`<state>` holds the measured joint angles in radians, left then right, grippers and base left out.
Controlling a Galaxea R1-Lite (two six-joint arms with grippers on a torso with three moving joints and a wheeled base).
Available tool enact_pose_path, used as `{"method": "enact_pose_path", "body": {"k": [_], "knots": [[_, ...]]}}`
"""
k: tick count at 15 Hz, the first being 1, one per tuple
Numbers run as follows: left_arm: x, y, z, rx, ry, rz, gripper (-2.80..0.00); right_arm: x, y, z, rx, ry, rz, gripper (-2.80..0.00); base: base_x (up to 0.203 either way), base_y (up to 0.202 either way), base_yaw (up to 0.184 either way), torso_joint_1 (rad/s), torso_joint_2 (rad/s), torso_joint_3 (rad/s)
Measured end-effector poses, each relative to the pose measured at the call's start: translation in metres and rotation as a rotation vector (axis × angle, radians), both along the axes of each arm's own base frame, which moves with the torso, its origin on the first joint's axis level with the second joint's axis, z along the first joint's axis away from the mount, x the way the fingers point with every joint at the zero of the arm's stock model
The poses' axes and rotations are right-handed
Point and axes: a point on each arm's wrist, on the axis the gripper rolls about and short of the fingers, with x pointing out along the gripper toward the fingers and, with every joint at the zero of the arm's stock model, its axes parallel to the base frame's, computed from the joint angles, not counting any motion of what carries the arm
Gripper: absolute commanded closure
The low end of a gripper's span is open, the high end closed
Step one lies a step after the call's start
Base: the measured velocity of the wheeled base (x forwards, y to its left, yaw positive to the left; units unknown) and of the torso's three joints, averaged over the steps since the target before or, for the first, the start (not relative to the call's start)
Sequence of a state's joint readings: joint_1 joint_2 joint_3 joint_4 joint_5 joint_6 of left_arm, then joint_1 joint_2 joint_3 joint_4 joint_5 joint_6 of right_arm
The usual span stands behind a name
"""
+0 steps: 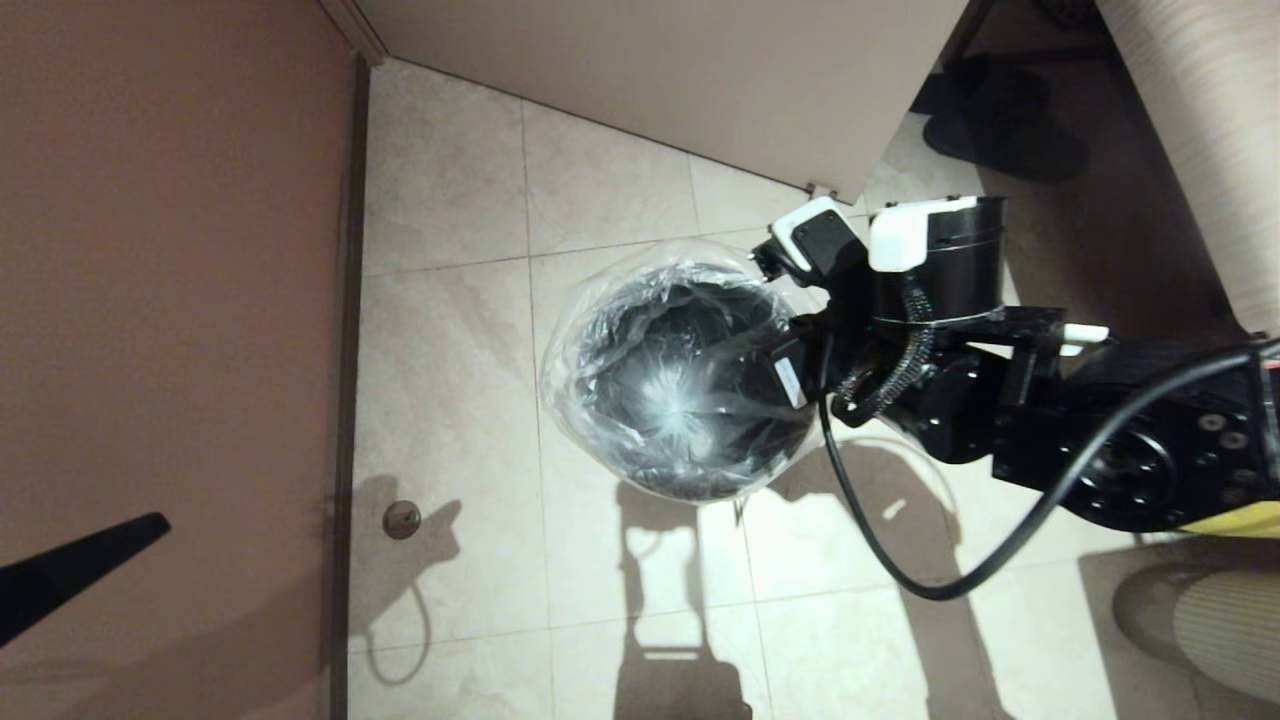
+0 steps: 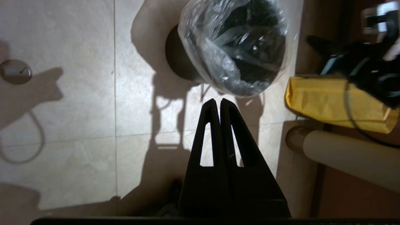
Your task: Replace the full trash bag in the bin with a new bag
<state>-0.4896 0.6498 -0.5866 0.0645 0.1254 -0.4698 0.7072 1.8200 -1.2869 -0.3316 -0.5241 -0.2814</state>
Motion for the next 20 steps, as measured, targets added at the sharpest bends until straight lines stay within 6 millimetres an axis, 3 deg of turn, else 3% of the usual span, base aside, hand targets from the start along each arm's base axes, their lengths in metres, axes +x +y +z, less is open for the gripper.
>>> {"method": "enact_pose_path", "body": {"k": [4, 7, 13, 20], "knots": [[-0.006, 0.003, 0.000, 0.034, 0.061, 0.009, 0.00, -0.051, -0.049, 0.004, 0.018, 0.069, -0.090, 0.00, 0.000, 0.000, 0.000, 0.000, 0.00, 0.000], [-0.012, 0.009, 0.002, 0.094, 0.010, 0.079, 0.00, -0.084, -0.094, 0.004, 0.026, 0.062, -0.162, 0.00, 0.000, 0.000, 0.000, 0.000, 0.00, 0.000], [-0.043, 0.020, -0.011, 0.158, -0.066, 0.236, 0.00, -0.150, -0.186, 0.006, 0.119, -0.049, -0.394, 0.00, 0.000, 0.000, 0.000, 0.000, 0.00, 0.000], [-0.075, 0.019, -0.036, 0.144, -0.091, 0.292, 0.00, -0.209, -0.220, -0.011, 0.198, -0.159, -0.517, 0.00, 0.000, 0.000, 0.000, 0.000, 0.00, 0.000]]}}
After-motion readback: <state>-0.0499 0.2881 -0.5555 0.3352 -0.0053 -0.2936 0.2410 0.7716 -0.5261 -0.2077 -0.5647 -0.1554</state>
